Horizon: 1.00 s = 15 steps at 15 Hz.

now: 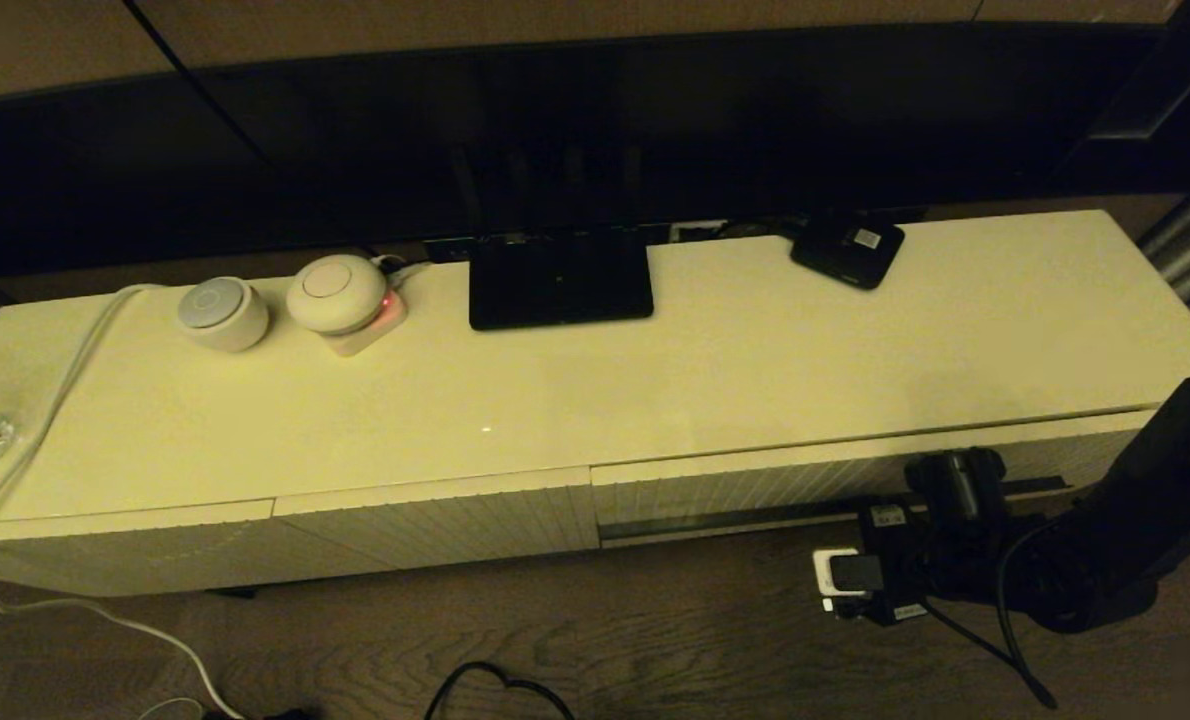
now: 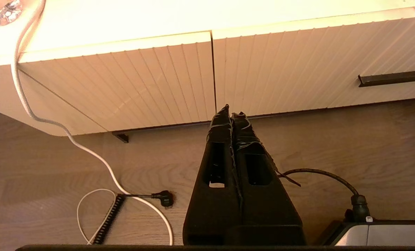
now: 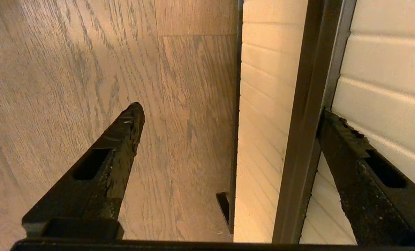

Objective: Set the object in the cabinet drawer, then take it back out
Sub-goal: Open the drawer

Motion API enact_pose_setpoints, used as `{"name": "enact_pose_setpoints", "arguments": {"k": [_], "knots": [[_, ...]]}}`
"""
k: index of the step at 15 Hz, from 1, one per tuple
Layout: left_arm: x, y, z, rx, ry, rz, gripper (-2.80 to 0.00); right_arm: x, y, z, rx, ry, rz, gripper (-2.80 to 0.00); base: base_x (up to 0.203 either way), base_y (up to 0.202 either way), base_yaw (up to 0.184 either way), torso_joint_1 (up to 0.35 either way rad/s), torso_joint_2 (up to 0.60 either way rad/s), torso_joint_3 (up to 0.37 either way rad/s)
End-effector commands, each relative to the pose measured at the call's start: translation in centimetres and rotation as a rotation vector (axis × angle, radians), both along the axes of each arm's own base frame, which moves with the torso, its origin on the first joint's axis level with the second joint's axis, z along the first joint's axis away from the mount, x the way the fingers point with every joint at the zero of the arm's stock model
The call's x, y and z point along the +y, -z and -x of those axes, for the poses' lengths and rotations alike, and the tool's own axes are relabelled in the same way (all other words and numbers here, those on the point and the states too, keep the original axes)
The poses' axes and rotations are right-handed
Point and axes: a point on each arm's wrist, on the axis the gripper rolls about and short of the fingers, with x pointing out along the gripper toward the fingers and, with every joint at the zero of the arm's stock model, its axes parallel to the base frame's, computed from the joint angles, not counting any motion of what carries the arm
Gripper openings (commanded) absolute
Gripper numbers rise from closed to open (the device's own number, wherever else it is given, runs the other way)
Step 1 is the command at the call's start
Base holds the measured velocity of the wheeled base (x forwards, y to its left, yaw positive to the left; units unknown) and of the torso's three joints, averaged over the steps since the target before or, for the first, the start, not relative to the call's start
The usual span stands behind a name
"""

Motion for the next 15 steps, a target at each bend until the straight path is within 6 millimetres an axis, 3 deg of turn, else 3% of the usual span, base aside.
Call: {"name": "enact_pose_setpoints", "arguments": {"k": [1, 6, 15], "knots": [[0.0, 0.1, 0.0, 0.003, -0.001, 0.0, -2.8, -0.2, 0.2, 0.5, 0.012, -0.004, 0.004, 0.0, 0.0, 0.0, 0.0, 0.0, 0.0, 0.0], [0.0, 0.1, 0.0, 0.003, -0.001, 0.0, -2.8, -0.5, 0.0, 2.8, 0.045, -0.011, 0.004, 0.0, 0.0, 0.0, 0.0, 0.0, 0.0, 0.0], [0.0, 0.1, 0.0, 0.003, -0.001, 0.0, -2.8, -1.0, 2.3, 7.3, 0.21, -0.022, 0.033, 0.0, 0.0, 0.0, 0.0, 0.0, 0.0, 0.0]]}}
